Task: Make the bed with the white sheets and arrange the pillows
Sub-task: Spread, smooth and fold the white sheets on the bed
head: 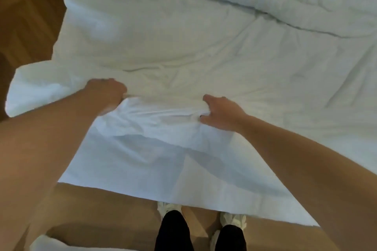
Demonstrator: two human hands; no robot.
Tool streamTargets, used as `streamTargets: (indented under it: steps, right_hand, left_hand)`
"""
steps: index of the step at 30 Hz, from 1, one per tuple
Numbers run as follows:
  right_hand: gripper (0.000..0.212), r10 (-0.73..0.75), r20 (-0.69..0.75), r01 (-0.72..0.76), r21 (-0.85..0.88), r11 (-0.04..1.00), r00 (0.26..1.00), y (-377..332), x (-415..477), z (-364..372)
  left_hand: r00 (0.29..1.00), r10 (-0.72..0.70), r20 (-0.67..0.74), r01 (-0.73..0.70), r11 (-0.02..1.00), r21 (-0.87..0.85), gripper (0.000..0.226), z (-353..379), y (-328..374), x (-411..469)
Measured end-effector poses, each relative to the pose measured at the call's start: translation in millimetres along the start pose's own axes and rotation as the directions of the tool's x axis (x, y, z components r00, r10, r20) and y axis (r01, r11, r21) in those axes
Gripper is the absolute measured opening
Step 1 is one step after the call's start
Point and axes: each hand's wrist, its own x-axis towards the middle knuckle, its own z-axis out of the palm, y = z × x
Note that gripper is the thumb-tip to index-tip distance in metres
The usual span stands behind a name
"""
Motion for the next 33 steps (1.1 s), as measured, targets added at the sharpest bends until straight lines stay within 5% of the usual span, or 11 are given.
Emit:
streamTargets:
  steps: [3, 5, 8, 11, 15, 19, 23, 25, 28, 31, 33]
  right_hand:
    - [0.032, 0.186, -0.479, -0.188, 0.044, 0.981, 0.858, 35, 19, -85]
    - [0.055, 0.280, -0.605, -0.351, 0.001, 0.936, 0.746, 61, 26, -121]
    - [0.088, 0.334, -0.424, -0.430, -0.155, 0.889, 0.842, 78, 24, -112]
    - [0.088, 0.291, -0.179, -0.321, -0.166, 0.932, 0.940, 79, 14, -73]
    - [0.085, 0.237, 0.050, -0.228, -0.144, 0.963, 0.970, 65, 5, -30]
    - [0.092, 0.104, 0.011, -0.103, -0.099, 0.990, 0.994, 42, 39, -17]
    - [0.094, 0.247, -0.089, -0.232, 0.153, 0.961, 0.965, 30, 100, -12]
    - [0.093, 0.371, -0.067, -0.345, 0.246, 0.906, 0.926, 31, 121, -5]
    - [0.092, 0.428, -0.059, -0.407, 0.221, 0.886, 0.902, 26, 135, 5]
    - [0.093, 0.326, -0.223, -0.297, 0.153, 0.942, 0.919, 6, 125, 17]
    - [0.098, 0.100, -0.288, -0.107, -0.008, 0.994, 0.952, -13, 113, 34]
  left_hand:
    - [0.886, -0.133, -0.444, 0.067, 0.985, -0.162, 0.029, -103, 32, 28]
    - [0.801, -0.171, -0.574, 0.061, 0.977, -0.206, 0.052, -133, 61, 38]
    - [0.770, -0.024, -0.638, -0.005, 0.999, -0.045, 0.066, -105, 96, 36]
    - [0.892, 0.055, -0.448, -0.026, 0.997, 0.070, 0.065, -49, 98, 24]
    - [0.946, -0.278, -0.167, 0.293, 0.953, 0.073, 0.055, -14, 61, 14]
    - [0.877, -0.390, -0.282, 0.407, 0.913, 0.004, 0.078, -34, 14, 61]
    - [0.777, -0.087, -0.624, 0.197, 0.974, 0.109, 0.073, -100, -8, 145]
    - [0.791, 0.082, -0.606, 0.056, 0.977, 0.204, 0.067, -96, -5, 166]
    - [0.890, 0.096, -0.445, -0.062, 0.994, 0.090, 0.066, -42, -11, 174]
    - [0.812, 0.143, -0.566, -0.152, 0.988, 0.032, 0.077, 4, -31, 165]
    - [0.756, 0.173, -0.631, -0.139, 0.985, 0.103, 0.091, 27, -50, 157]
